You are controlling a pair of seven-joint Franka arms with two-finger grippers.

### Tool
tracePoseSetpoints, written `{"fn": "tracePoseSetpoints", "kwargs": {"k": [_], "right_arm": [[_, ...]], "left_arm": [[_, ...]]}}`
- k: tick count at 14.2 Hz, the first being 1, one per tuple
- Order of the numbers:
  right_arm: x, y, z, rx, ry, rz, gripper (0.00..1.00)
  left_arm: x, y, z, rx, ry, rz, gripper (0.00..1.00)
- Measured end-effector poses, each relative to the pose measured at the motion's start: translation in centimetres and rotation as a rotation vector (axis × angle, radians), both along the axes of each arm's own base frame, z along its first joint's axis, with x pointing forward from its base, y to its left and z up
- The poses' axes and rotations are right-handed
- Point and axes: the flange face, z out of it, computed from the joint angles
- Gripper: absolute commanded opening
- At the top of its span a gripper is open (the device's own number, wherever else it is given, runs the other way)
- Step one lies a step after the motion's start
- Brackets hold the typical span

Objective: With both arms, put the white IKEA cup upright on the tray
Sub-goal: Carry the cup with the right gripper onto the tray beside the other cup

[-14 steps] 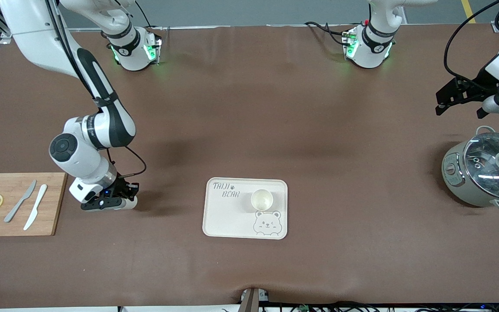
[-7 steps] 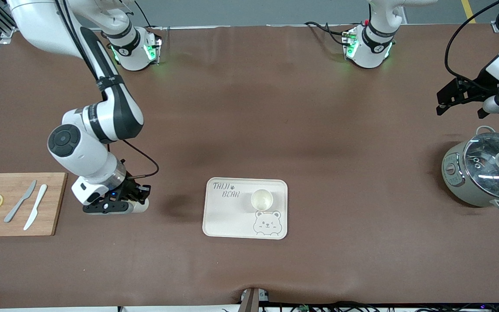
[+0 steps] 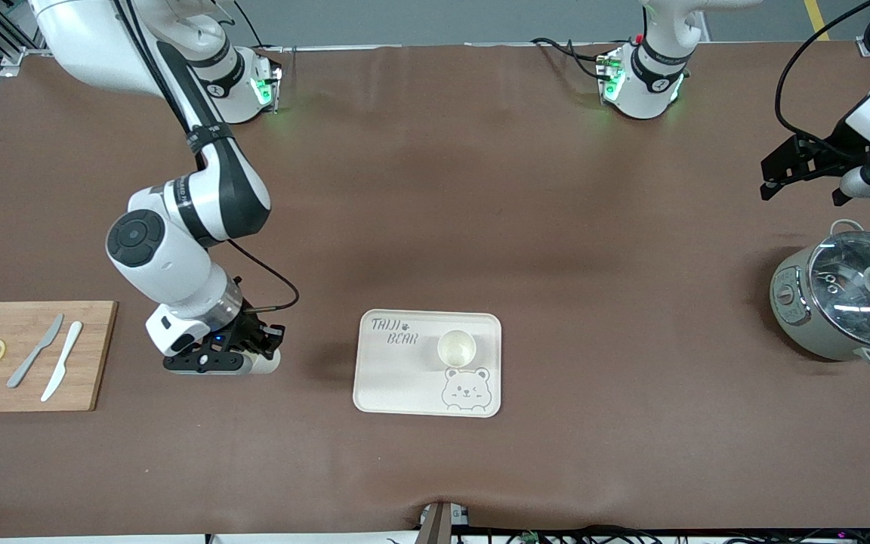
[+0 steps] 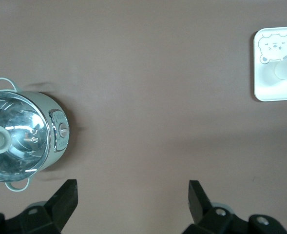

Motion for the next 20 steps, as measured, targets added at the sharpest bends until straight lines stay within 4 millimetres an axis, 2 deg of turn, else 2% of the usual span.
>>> {"fn": "tracePoseSetpoints", "kwargs": {"k": [9, 14, 20], "right_arm": [[1.3, 5.2, 0.2, 0.024, 0.027, -0.049, 0.0], [1.4, 6.2, 0.4, 0.025, 0.043, -0.063, 0.0], [1.7, 6.6, 2.2, 0.034, 0.027, -0.069, 0.0]], "left_arm": [[-0.3, 0.3, -0.4, 0.004, 0.034, -0.014, 1.0], [-0.1, 0.5, -0.7, 0.004, 0.044, -0.011, 1.0], [-0.1, 0.4, -0.8, 0.004, 0.046, -0.009, 1.0]]}}
